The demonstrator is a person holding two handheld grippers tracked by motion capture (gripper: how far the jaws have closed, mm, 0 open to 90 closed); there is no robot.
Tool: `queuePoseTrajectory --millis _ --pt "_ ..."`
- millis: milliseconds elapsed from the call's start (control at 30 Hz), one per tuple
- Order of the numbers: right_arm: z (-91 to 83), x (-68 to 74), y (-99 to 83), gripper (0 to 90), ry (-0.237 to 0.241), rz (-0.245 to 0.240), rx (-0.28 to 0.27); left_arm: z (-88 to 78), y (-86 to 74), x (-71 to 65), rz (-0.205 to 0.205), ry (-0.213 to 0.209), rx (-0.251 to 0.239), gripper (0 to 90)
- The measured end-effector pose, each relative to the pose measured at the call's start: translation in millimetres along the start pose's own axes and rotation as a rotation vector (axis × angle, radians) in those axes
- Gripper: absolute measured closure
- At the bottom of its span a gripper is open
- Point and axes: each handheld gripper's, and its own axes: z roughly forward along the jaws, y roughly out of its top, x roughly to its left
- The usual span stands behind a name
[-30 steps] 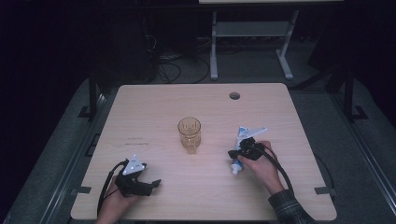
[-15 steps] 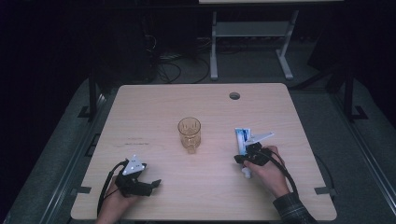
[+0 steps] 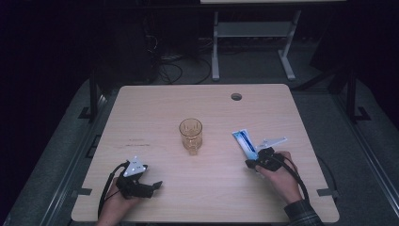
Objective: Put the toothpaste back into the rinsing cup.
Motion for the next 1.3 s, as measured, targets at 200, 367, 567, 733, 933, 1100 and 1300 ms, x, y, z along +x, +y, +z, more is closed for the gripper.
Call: queuePoseTrajectory --millis 200,367,567,733,933,1100,1300 --pt "-8.0 -7.8 -8.1 90.0 -0.017 0.022 -0.004 0.0 0.0 0.0 0.0 0.0 0.0 13.2" --pt "-15.2 -15.1 -13.9 90.0 -0.037 0.041 -0.01 0.0 0.0 0.0 0.0 0.0 0.0 13.2" --pt "-20.9 -17.4 -15.0 90.0 -0.034 0.047 -0.033 0.0 0.0 0.0 0.0 0.0 0.0 13.2" --pt "-28.3 -15.3 -11.4 84.1 -0.031 0.046 -0.073 -0.1 -0.1 -0.1 0.0 0.0 0.0 13.2" --pt "-37.7 -19.8 -3.6 69.1 -0.059 0.048 -0.114 -0.1 -0.1 -0.1 0.0 0.0 0.0 13.2" --pt "-34.5 -27.6 5.8 55.8 -0.08 0.042 -0.106 -0.1 0.0 -0.1 0.0 0.0 0.0 13.2" --pt "-25.5 -34.1 19.7 46.9 -0.088 0.04 -0.078 -0.1 0.0 -0.1 0.0 0.0 0.0 13.2"
